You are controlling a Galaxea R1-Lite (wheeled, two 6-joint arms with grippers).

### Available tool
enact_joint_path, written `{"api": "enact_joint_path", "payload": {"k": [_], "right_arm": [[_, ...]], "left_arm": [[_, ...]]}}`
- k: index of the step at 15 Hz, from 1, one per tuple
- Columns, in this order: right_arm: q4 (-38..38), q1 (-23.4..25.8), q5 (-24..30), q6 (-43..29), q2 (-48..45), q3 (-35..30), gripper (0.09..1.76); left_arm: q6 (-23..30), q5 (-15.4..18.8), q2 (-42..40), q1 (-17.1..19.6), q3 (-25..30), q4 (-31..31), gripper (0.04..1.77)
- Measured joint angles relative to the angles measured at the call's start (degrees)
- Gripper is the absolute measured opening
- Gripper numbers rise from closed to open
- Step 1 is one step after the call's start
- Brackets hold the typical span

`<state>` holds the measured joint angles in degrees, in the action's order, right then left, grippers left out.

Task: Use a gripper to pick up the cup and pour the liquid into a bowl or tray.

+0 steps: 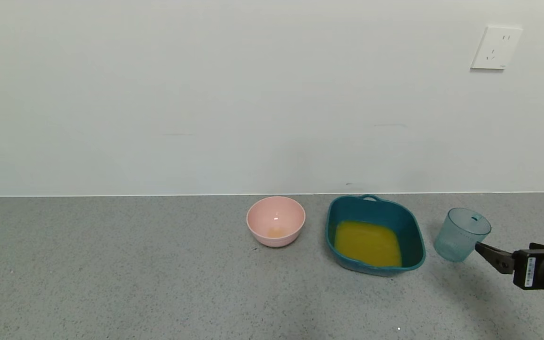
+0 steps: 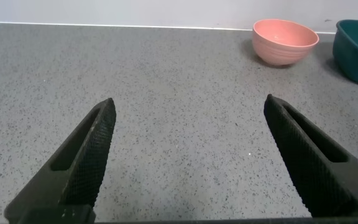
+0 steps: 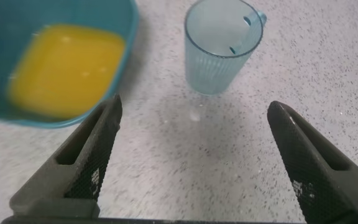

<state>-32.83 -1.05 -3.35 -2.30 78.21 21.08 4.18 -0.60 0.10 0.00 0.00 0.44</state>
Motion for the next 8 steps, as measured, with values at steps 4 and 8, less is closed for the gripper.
{"api": "enact_joint_path", "payload": {"k": [4, 8], "right_arm": [[11.2, -0.1, 4.5, -0.5, -12.4, 2.5, 1.70], [22.8, -0.2, 6.6, -0.6, -26.4, 2.8, 1.70]], "left_arm": [[0.0, 0.0, 0.0, 0.0, 0.0, 0.0, 1.72], [0.0, 0.0, 0.0, 0.0, 0.0, 0.0, 1.72]]}}
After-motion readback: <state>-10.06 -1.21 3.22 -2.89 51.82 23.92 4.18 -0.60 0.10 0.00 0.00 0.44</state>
